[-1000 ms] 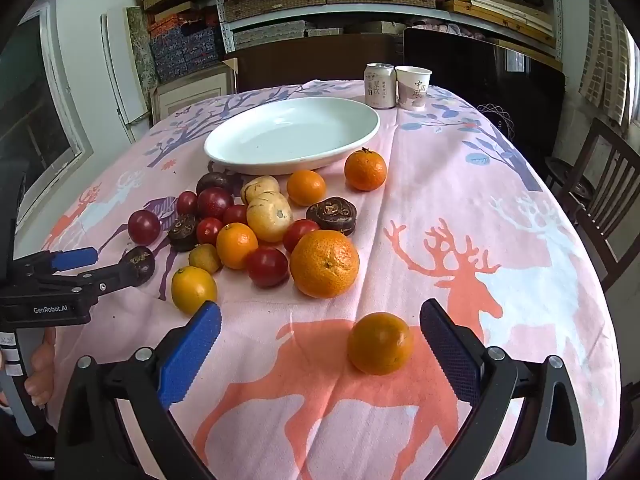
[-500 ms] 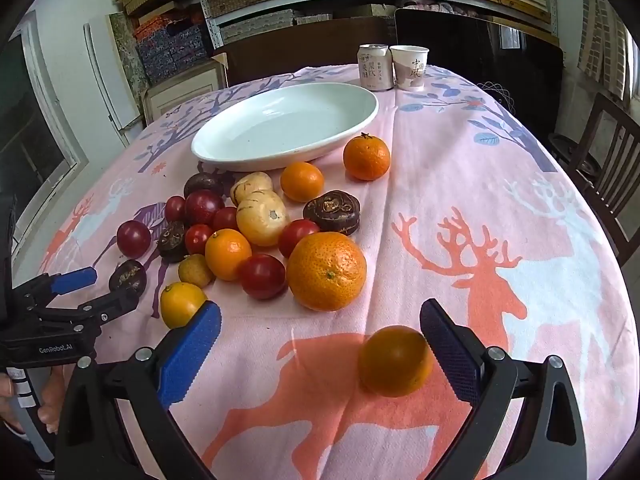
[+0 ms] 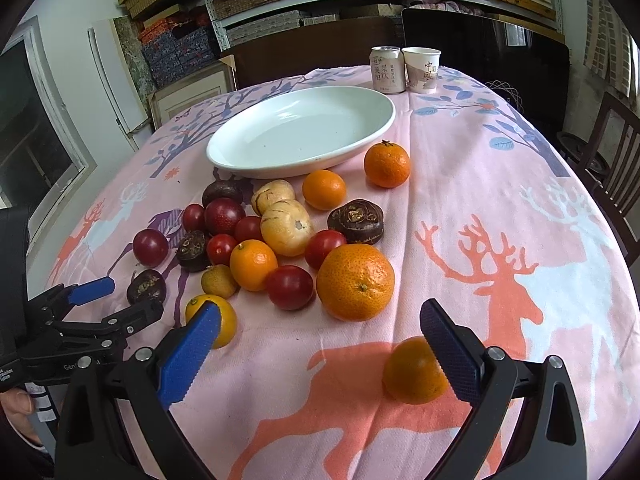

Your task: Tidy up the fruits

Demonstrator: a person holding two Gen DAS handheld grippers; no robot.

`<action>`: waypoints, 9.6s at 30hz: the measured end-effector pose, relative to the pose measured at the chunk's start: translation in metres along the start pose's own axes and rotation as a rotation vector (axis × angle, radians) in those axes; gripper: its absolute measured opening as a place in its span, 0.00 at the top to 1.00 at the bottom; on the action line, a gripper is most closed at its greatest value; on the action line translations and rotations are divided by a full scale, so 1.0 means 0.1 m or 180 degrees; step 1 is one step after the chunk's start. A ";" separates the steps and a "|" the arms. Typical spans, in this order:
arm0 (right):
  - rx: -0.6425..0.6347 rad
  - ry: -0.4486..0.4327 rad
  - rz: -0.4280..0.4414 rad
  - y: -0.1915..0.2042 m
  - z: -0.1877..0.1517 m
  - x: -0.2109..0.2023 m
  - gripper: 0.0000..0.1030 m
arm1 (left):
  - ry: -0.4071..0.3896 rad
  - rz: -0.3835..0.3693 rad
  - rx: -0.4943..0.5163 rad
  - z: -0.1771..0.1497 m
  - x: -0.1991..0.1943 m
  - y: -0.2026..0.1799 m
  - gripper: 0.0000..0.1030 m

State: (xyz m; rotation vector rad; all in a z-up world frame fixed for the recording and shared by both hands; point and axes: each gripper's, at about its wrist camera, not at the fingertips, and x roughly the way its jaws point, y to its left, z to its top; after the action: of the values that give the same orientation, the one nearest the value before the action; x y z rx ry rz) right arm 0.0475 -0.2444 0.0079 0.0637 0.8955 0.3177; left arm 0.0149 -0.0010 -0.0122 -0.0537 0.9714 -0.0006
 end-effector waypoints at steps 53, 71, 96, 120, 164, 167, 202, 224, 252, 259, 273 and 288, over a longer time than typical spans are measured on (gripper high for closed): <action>0.0015 -0.0026 0.0120 -0.05 -0.08 -0.11 0.03 | -0.0086 0.0142 -0.0070 -0.12 -0.21 -0.09 0.04; -0.0103 0.0015 -0.0088 -0.16 -0.11 -0.14 0.03 | 0.0074 -0.0067 0.0143 -0.14 -0.08 0.04 0.04; -0.0540 0.0197 -0.0435 -0.37 -0.18 -0.23 0.03 | -0.0049 -0.0238 0.0198 -0.05 -0.05 0.00 0.57; -0.0579 -0.0342 0.0258 -0.06 0.90 -0.13 0.64 | -0.0505 -0.0402 0.0496 0.99 -0.20 -0.29 0.57; -0.0541 0.0379 0.0053 -0.19 0.15 0.37 0.37 | -0.0157 0.0031 0.0125 0.26 0.04 0.36 0.17; -0.0517 0.0323 0.0106 -0.19 0.17 0.37 0.54 | -0.0109 0.0031 0.0143 0.23 0.08 0.37 0.17; -0.0285 -0.0097 0.0338 0.02 1.29 0.69 0.54 | -0.0361 -0.0143 0.0189 1.55 0.49 -0.24 0.62; -0.0172 -0.0054 0.0254 -0.19 1.03 0.55 0.42 | -0.0551 0.0019 0.0030 1.26 0.23 -0.07 0.18; -0.0643 0.0390 0.0238 0.14 0.16 0.50 0.71 | -0.0342 -0.0302 0.0278 0.33 -0.08 -0.16 0.13; -0.0499 0.0246 0.0261 -0.08 0.15 0.29 0.71 | -0.0084 -0.0480 0.0529 0.15 -0.03 -0.52 0.13; -0.0374 0.0152 0.0369 -0.30 0.05 0.10 0.71 | 0.0245 -0.0838 0.0751 0.00 0.18 -0.98 0.52; -0.0358 -0.0041 0.0415 -0.34 0.18 -0.10 0.71 | -0.0167 -0.0768 0.0806 0.27 -0.20 -0.84 0.66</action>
State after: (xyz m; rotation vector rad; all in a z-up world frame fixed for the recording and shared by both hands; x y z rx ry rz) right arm 0.0643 -0.2787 0.0206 0.0203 0.8609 0.4880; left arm 0.0276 -0.0836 0.0231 0.0623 0.9011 -0.3422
